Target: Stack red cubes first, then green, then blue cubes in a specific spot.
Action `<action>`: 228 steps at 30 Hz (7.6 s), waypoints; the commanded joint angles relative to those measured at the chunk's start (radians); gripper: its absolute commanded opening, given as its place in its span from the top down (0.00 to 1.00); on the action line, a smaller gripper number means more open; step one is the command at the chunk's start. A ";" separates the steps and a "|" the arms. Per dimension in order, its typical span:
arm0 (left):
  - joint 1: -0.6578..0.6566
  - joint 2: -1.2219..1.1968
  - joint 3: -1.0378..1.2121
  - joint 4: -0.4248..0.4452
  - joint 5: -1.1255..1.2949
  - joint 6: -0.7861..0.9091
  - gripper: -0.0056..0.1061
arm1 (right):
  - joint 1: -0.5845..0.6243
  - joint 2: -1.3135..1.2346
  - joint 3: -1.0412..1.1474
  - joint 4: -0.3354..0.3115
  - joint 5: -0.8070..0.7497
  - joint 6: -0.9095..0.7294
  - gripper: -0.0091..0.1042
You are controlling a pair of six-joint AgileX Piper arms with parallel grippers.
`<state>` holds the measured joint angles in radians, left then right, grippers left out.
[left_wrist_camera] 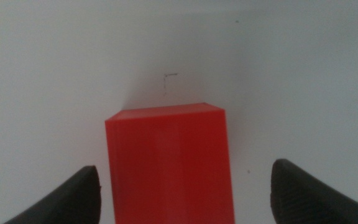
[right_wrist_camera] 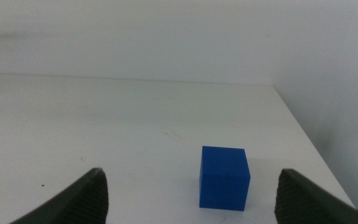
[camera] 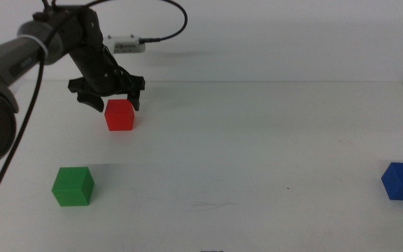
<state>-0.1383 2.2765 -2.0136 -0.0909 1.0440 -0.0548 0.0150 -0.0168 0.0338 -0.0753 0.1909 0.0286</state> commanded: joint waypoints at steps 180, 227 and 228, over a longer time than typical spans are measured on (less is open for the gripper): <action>0.060 -0.402 0.621 0.000 0.129 0.041 0.11 | 0.003 -0.016 -0.023 -0.008 -0.073 -0.009 0.09; -0.538 -0.259 0.116 0.041 0.276 -0.490 0.71 | 0.003 -0.016 -0.023 -0.008 -0.073 -0.009 0.09; -0.538 -0.255 0.116 0.041 0.274 -0.497 0.71 | 0.003 -0.016 -0.023 -0.008 -0.073 -0.009 0.09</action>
<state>-0.6736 2.0772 -1.8624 -0.0426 1.2301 -0.5307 0.0150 -0.0168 0.0338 -0.0753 0.1909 0.0286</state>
